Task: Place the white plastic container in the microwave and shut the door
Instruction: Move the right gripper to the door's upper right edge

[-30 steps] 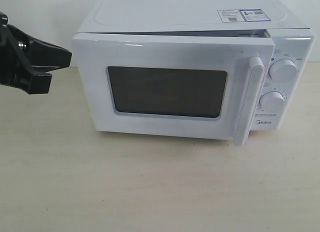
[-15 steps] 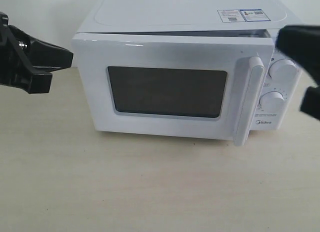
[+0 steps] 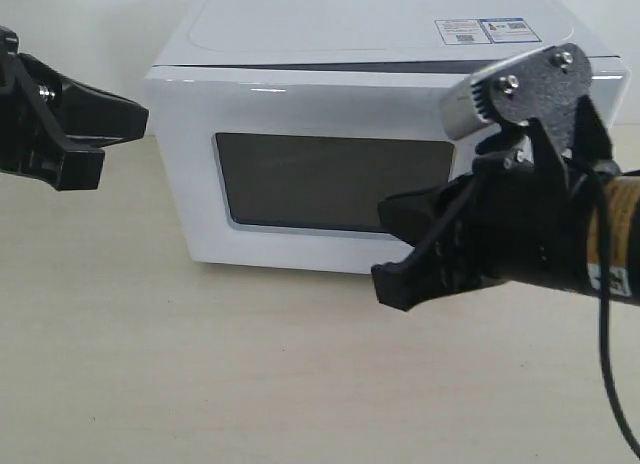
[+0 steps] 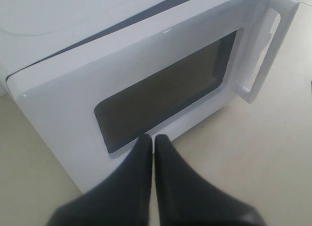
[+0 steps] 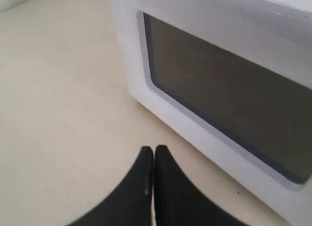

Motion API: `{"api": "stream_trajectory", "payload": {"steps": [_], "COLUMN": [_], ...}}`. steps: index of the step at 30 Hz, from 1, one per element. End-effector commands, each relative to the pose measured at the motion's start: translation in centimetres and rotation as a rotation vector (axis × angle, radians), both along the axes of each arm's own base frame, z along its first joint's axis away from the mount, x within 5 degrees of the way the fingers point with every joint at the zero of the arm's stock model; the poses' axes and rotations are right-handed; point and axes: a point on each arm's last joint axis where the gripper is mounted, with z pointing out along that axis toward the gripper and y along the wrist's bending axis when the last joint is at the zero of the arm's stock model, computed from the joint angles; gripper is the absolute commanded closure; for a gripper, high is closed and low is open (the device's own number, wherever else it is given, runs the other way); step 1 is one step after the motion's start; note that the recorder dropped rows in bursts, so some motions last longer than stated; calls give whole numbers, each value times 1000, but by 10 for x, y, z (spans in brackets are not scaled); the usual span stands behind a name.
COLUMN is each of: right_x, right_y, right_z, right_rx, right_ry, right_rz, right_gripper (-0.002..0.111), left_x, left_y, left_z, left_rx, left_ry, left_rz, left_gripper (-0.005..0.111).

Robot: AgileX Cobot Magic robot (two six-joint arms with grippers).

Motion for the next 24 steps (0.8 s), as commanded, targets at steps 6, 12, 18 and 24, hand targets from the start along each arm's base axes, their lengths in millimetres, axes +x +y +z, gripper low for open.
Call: {"api": "stream_trajectory", "payload": {"steps": [6,12,18,24], "right_x": [49,59,70,76], "right_y": [-9,-30,-40,-36], "right_z": [17,18,10,9], "right_rx": [-73,-48,-53,-25], "right_ry": [1,1,22,6], "right_rz": [-161,-245,-286,-260], "right_gripper": [109,109,109,109], "left_x": [-2,-2,-2,-2], "left_y": [-1,-1,-1,-1], "left_z": [-3,-3,-3,-3], "left_rx": [-7,-7,-7,-7], "left_ry": [36,31,31,31], "left_rz": [-19,-14,-14,-14], "left_gripper": [103,103,103,103]}}
